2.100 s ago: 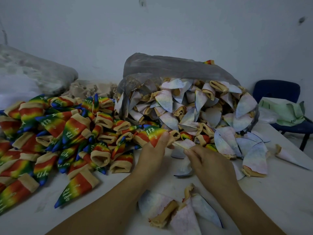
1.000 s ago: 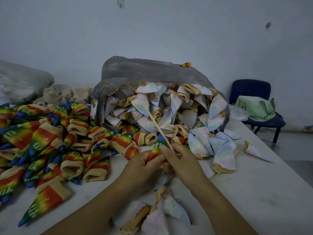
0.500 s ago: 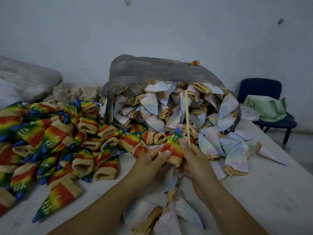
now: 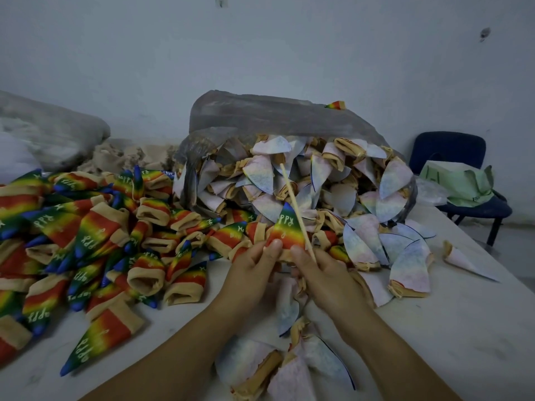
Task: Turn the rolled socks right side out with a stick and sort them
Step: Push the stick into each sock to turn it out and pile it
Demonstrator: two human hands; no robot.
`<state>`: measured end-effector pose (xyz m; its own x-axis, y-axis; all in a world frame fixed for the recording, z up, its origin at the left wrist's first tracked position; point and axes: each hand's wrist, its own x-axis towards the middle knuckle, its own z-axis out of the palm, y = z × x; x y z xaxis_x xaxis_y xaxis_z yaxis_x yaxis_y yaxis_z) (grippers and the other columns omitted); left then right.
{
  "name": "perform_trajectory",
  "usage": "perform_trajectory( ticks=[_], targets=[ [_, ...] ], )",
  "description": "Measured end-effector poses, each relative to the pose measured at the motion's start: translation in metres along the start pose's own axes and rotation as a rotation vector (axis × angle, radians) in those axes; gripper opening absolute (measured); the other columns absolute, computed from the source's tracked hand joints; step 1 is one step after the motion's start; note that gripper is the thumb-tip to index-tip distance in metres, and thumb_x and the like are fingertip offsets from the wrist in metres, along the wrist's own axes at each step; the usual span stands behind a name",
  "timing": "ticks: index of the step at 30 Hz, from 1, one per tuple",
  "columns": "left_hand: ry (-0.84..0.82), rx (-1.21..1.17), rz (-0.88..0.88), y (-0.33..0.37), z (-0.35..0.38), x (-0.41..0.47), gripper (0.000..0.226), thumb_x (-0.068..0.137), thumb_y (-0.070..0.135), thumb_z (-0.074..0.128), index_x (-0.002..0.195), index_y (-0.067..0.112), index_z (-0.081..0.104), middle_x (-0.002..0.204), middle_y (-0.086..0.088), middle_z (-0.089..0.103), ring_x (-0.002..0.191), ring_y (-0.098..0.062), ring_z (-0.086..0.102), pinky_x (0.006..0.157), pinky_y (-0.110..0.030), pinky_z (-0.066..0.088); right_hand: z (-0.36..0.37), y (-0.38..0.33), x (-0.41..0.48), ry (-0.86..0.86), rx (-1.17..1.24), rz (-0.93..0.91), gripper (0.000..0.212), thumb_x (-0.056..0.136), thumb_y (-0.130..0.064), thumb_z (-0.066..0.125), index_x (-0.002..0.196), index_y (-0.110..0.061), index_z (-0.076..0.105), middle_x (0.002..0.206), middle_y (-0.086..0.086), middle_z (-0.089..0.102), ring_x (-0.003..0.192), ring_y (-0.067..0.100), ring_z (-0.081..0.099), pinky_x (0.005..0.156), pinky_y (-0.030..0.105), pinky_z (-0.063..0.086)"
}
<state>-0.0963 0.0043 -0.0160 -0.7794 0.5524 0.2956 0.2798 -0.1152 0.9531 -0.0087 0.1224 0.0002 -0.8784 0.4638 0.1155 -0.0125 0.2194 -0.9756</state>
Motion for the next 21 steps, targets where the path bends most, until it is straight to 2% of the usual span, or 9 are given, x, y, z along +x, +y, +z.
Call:
perform_trajectory(
  ticks=[3, 5, 7, 8, 11, 13, 17, 19, 21],
  targets=[
    [-0.028, -0.047, -0.046, 0.0, 0.001, -0.001, 0.035, 0.092, 0.043, 0.05, 0.097, 0.016, 0.07, 0.088, 0.014, 0.073, 0.083, 0.0, 0.068, 0.07, -0.012, 0.05, 0.001, -0.001, -0.001, -0.039, 0.06, 0.007, 0.023, 0.09, -0.038, 0.058, 0.094, -0.016, 0.063, 0.065, -0.01, 0.067, 0.055, -0.003, 0.061, 0.048, 0.009, 0.043],
    [-0.03, -0.184, -0.151, 0.0, 0.0, 0.0, 0.028, 0.096, 0.036, 0.053, 0.092, 0.018, 0.075, 0.091, 0.002, 0.075, 0.088, -0.012, 0.07, 0.077, -0.02, 0.053, 0.0, -0.002, -0.002, -0.068, 0.087, 0.009, 0.021, 0.091, -0.033, 0.058, 0.096, -0.013, 0.062, 0.07, -0.003, 0.067, 0.059, 0.001, 0.062, 0.05, 0.01, 0.045],
    [-0.046, -0.404, -0.297, 0.004, -0.001, 0.0, 0.027, 0.093, 0.031, 0.059, 0.074, 0.017, 0.072, 0.073, -0.006, 0.065, 0.071, -0.021, 0.06, 0.072, -0.029, 0.048, 0.0, -0.003, -0.004, -0.111, 0.043, -0.014, 0.022, 0.091, -0.033, 0.058, 0.096, -0.012, 0.06, 0.074, 0.0, 0.065, 0.06, 0.001, 0.06, 0.052, 0.01, 0.045],
    [-0.062, -0.496, -0.354, 0.004, -0.002, 0.001, 0.029, 0.089, 0.032, 0.06, 0.066, 0.016, 0.067, 0.062, -0.005, 0.054, 0.063, -0.019, 0.05, 0.068, -0.031, 0.042, 0.001, -0.005, -0.005, -0.135, 0.036, -0.027, 0.019, 0.092, -0.033, 0.058, 0.094, -0.014, 0.061, 0.072, -0.003, 0.066, 0.06, -0.001, 0.06, 0.052, 0.009, 0.045],
    [-0.115, -0.625, -0.42, 0.002, -0.004, 0.003, 0.032, 0.087, 0.034, 0.058, 0.061, 0.014, 0.06, 0.054, -0.002, 0.041, 0.056, -0.015, 0.038, 0.061, -0.029, 0.035, 0.0, -0.006, -0.004, -0.19, 0.057, -0.06, 0.009, 0.092, -0.03, 0.057, 0.089, -0.025, 0.064, 0.066, -0.014, 0.068, 0.058, -0.007, 0.06, 0.051, 0.007, 0.043],
    [-0.158, -0.569, -0.363, 0.001, -0.005, 0.002, 0.03, 0.089, 0.038, 0.058, 0.072, 0.013, 0.06, 0.059, -0.001, 0.046, 0.058, -0.013, 0.042, 0.06, -0.025, 0.04, -0.003, -0.005, -0.004, -0.174, 0.067, -0.056, 0.009, 0.091, -0.033, 0.057, 0.089, -0.027, 0.064, 0.062, -0.016, 0.066, 0.053, -0.008, 0.058, 0.047, 0.006, 0.04],
    [-0.222, -0.249, -0.217, -0.001, -0.002, 0.0, 0.03, 0.086, 0.047, 0.061, 0.092, 0.019, 0.071, 0.079, 0.005, 0.068, 0.07, -0.004, 0.059, 0.064, -0.016, 0.048, -0.008, 0.002, -0.002, -0.103, 0.072, -0.045, 0.022, 0.087, -0.044, 0.056, 0.093, -0.024, 0.064, 0.052, -0.021, 0.058, 0.045, -0.01, 0.052, 0.041, 0.005, 0.036],
    [-0.181, -0.093, -0.188, -0.002, -0.001, 0.0, 0.036, 0.078, 0.055, 0.061, 0.089, 0.023, 0.07, 0.073, 0.013, 0.068, 0.066, 0.001, 0.058, 0.061, -0.013, 0.046, -0.008, 0.005, -0.001, -0.066, 0.059, -0.032, 0.03, 0.082, -0.051, 0.056, 0.086, -0.022, 0.063, 0.051, -0.019, 0.057, 0.043, -0.008, 0.051, 0.04, 0.005, 0.035],
    [-0.148, -0.059, -0.186, -0.004, -0.003, 0.0, 0.036, 0.076, 0.058, 0.06, 0.079, 0.024, 0.068, 0.064, 0.013, 0.063, 0.058, 0.002, 0.056, 0.056, -0.013, 0.044, -0.006, 0.007, 0.001, -0.037, 0.048, -0.03, 0.033, 0.079, -0.056, 0.055, 0.084, -0.025, 0.064, 0.052, -0.018, 0.058, 0.043, -0.007, 0.05, 0.04, 0.005, 0.035]
  ],
)
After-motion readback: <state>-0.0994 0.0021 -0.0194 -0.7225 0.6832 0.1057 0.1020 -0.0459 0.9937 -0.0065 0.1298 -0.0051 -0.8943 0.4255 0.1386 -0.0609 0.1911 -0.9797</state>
